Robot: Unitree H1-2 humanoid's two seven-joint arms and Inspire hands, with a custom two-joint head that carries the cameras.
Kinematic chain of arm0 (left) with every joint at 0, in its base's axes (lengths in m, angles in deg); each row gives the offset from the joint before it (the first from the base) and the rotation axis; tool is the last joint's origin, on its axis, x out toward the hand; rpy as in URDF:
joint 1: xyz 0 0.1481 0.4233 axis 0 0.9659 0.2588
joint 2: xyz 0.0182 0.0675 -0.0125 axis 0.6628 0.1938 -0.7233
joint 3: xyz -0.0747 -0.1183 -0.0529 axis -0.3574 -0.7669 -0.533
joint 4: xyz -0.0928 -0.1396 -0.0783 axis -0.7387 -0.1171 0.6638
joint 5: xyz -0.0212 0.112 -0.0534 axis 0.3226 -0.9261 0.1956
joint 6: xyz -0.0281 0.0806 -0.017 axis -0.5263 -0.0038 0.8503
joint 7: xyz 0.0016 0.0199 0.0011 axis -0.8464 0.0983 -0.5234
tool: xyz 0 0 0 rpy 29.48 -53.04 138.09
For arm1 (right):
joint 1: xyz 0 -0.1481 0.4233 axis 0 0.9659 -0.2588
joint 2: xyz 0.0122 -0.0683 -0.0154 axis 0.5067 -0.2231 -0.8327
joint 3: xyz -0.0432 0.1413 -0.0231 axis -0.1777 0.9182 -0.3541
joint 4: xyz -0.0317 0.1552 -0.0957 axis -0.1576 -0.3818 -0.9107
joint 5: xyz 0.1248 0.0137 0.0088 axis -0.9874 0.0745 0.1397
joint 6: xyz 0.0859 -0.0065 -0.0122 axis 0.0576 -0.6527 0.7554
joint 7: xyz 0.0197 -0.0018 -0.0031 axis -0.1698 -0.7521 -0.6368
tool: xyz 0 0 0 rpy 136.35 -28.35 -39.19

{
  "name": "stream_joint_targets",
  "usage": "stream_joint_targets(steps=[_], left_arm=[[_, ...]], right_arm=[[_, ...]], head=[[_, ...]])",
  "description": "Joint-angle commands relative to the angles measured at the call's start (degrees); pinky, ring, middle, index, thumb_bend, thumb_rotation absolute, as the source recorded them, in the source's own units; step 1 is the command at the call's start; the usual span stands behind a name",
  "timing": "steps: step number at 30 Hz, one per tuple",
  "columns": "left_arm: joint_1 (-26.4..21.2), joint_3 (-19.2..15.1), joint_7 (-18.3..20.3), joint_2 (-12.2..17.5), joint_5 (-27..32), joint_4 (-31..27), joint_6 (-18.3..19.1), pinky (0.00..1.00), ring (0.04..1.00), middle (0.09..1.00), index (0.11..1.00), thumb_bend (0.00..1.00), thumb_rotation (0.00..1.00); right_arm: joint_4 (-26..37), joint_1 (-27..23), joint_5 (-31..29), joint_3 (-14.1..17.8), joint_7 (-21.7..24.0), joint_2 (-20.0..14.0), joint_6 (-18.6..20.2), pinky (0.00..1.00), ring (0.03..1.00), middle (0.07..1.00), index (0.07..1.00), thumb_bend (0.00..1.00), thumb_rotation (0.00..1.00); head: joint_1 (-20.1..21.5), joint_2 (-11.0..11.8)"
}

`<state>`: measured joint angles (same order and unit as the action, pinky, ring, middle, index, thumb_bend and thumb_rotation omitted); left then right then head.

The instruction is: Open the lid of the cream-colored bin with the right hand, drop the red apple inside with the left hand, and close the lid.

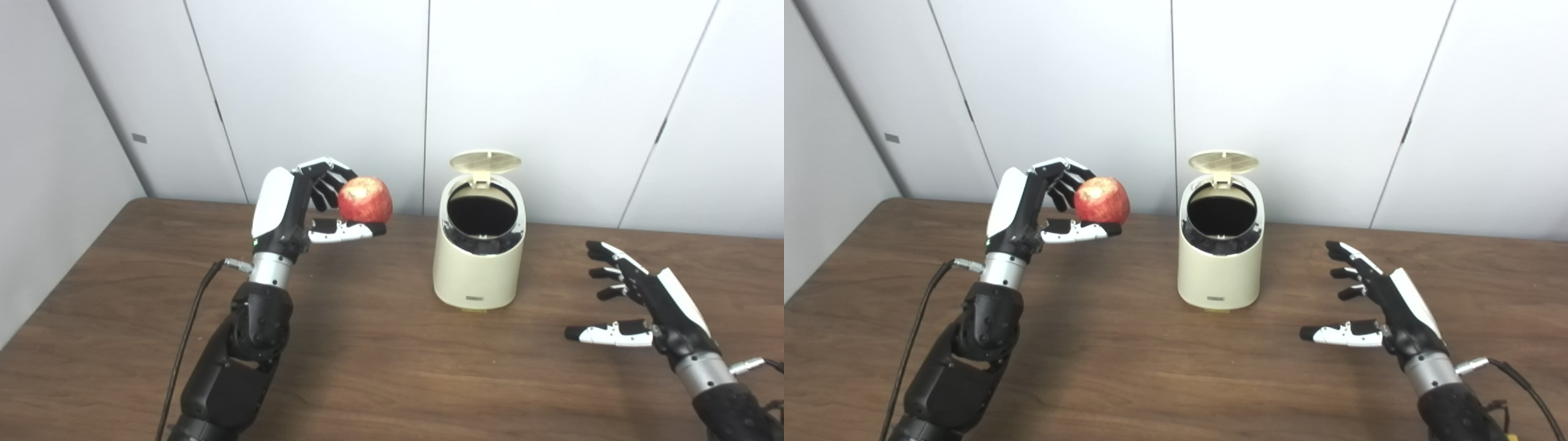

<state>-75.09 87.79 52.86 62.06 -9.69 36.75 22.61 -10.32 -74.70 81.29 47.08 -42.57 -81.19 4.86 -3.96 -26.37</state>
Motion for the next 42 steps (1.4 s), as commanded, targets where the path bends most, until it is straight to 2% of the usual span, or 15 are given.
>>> stream_joint_targets(steps=[1,8,19,30,34,42], left_arm=[[-3.5,0.2,0.3,-0.5,-0.1,-2.4,-1.6,0.32,0.387,0.461,0.495,0.53,0.00],[-6.1,1.4,1.5,-4.4,0.2,-1.0,-2.0,0.29,0.386,0.470,0.487,0.53,0.00],[-8.6,2.6,0.6,-8.0,-0.7,2.3,-4.3,0.26,0.354,0.451,0.492,0.53,0.00],[-10.2,3.0,0.9,-9.4,-0.5,3.2,-5.4,0.25,0.354,0.453,0.491,0.53,0.00],[-10.6,3.2,0.0,-9.9,-0.8,4.8,-7.6,0.26,0.356,0.454,0.492,0.53,0.00],[-10.9,3.6,-1.1,-11.0,-1.2,7.3,-8.7,0.26,0.358,0.446,0.497,0.53,0.00]], right_arm=[[1.4,-2.1,0.7,0.1,-1.2,-0.2,-1.6,0.65,0.801,0.880,0.873,0.72,0.16],[1.0,-2.1,0.9,0.0,-1.5,0.8,-1.3,0.68,0.813,0.886,0.876,0.72,0.16],[0.8,-2.4,2.3,-0.2,-1.7,2.0,-0.1,0.69,0.810,0.884,0.873,0.73,0.19],[0.0,-2.7,2.4,0.1,-2.2,2.1,-1.6,0.68,0.806,0.877,0.869,0.72,0.17],[-0.6,-2.9,2.4,0.1,-2.6,2.2,-2.3,0.67,0.807,0.876,0.866,0.73,0.18],[0.2,-2.9,1.8,0.1,-2.3,2.4,-1.4,0.69,0.810,0.877,0.871,0.73,0.18]], head=[[0.2,0.0],[1.1,0.3],[2.6,0.5],[3.0,0.6],[3.3,0.8],[3.8,0.7]])
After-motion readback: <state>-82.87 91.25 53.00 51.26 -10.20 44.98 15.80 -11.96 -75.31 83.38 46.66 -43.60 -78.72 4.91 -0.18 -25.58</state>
